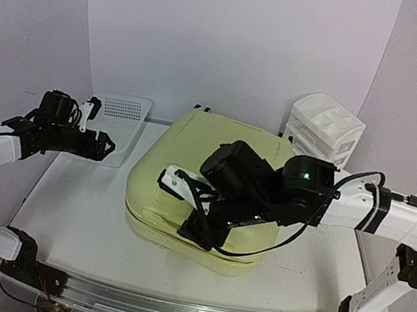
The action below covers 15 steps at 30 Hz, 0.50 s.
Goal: Open, take out, and arrange the luggage
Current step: Open the zipper on the luggage, then pick up the bin from the corner of the board.
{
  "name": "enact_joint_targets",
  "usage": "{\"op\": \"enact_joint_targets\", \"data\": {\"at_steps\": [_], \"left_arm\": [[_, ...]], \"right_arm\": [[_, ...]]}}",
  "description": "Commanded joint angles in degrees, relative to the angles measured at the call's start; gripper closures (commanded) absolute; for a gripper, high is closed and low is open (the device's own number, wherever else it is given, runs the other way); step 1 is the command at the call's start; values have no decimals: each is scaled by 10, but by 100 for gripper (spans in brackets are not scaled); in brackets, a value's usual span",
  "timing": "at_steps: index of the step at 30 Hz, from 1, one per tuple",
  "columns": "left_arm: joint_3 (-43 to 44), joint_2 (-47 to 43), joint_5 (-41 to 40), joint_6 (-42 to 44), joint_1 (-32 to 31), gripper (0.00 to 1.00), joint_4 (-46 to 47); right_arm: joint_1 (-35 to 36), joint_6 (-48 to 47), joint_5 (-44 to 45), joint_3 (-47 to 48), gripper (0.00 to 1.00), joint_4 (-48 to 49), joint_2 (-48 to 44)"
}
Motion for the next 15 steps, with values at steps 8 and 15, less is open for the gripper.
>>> {"op": "enact_joint_targets", "data": {"at_steps": [8, 15], "left_arm": [[100, -6, -157, -111, -1, 0, -167], [109, -3, -173, -128, -1, 0, -172]], "right_arm": [[-35, 54, 76, 15, 7, 51, -74], [-116, 121, 77, 3, 2, 52, -93]]}}
